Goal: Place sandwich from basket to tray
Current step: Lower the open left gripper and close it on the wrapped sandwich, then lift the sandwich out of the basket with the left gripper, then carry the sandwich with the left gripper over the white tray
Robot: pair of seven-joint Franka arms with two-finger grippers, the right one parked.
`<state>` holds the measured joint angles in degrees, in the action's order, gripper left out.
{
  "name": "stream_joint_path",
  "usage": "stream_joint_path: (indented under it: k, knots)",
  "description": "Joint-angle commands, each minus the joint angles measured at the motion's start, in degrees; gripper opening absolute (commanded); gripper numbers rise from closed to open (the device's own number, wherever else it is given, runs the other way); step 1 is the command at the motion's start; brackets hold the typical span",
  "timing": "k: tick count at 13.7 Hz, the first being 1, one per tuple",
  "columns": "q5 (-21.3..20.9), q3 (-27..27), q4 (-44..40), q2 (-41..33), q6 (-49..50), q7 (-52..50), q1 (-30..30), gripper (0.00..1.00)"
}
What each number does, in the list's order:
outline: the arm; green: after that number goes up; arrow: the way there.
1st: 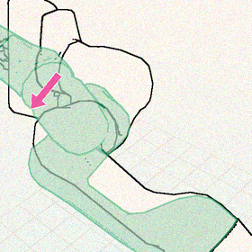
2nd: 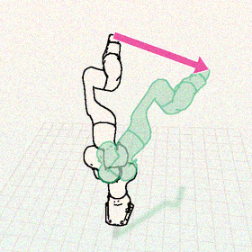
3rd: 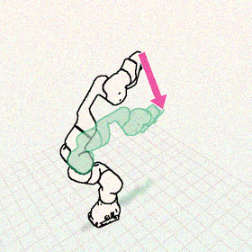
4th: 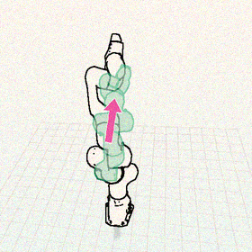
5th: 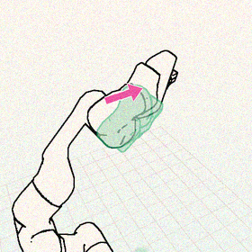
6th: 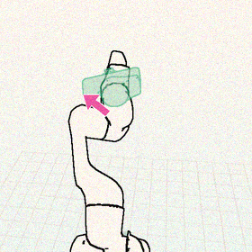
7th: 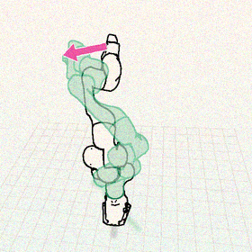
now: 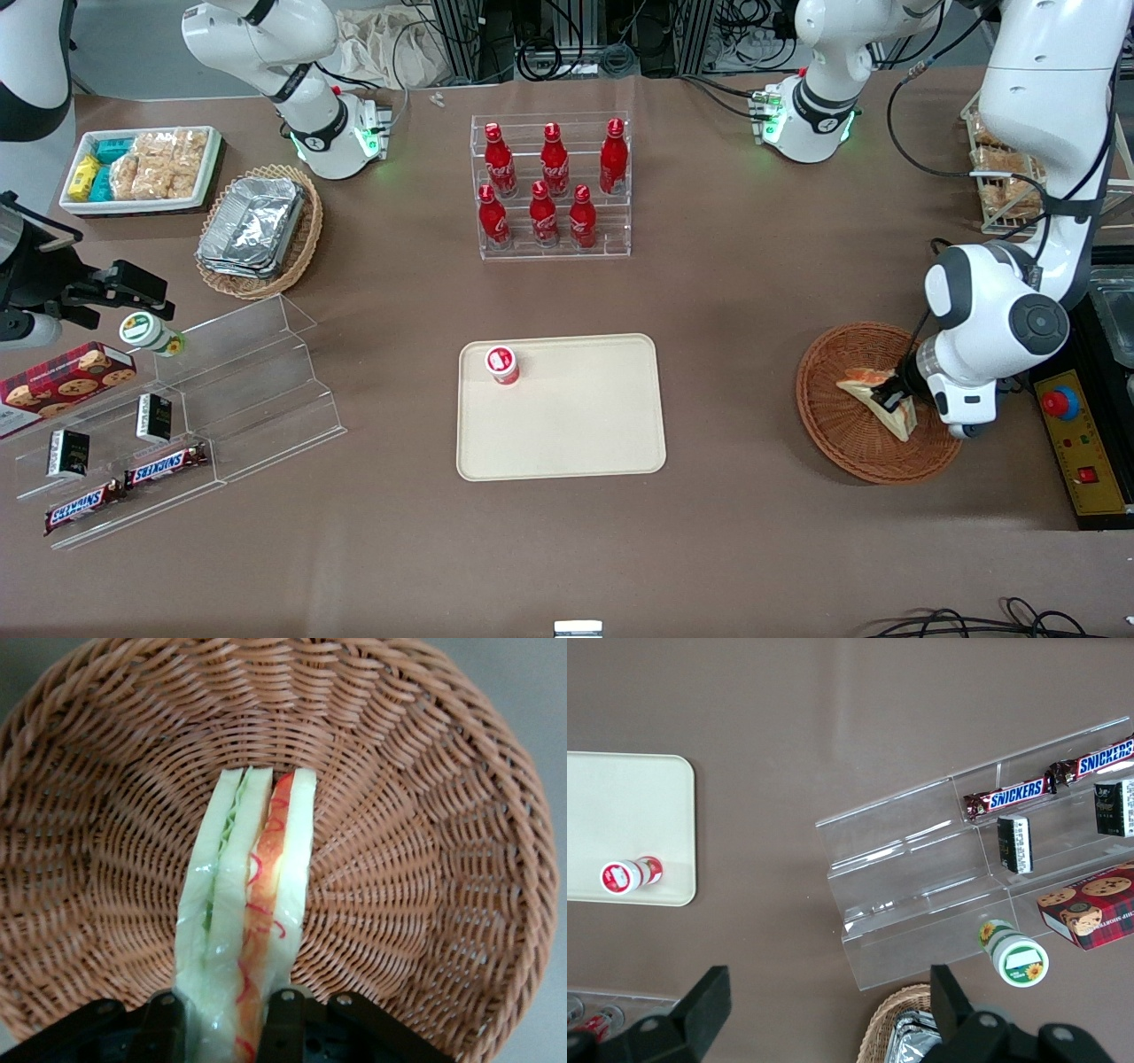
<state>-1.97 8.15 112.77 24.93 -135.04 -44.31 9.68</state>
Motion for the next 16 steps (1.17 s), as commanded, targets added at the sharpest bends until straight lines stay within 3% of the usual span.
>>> stream_joint_path:
  k: [1,5,8,11,14,16]
  knots:
    - [0.2,0.4,-5.2,-2.2,13.2,4.7,1.1,0.00]
    - [-0.5,0.6,-23.0,-2.3,35.3,11.1,0.5,0.00]
    - [-0.5,2.3,-28.2,-4.5,38.6,16.4,0.5,0.00]
    - [-0.1,9.0,-33.1,-5.0,46.2,15.6,0.5,0.00]
    - [-0.8,16.4,-33.1,-4.5,46.6,16.2,-0.3,0.00]
    - [-1.0,17.6,-32.5,-2.9,45.9,15.4,-4.4,0.00]
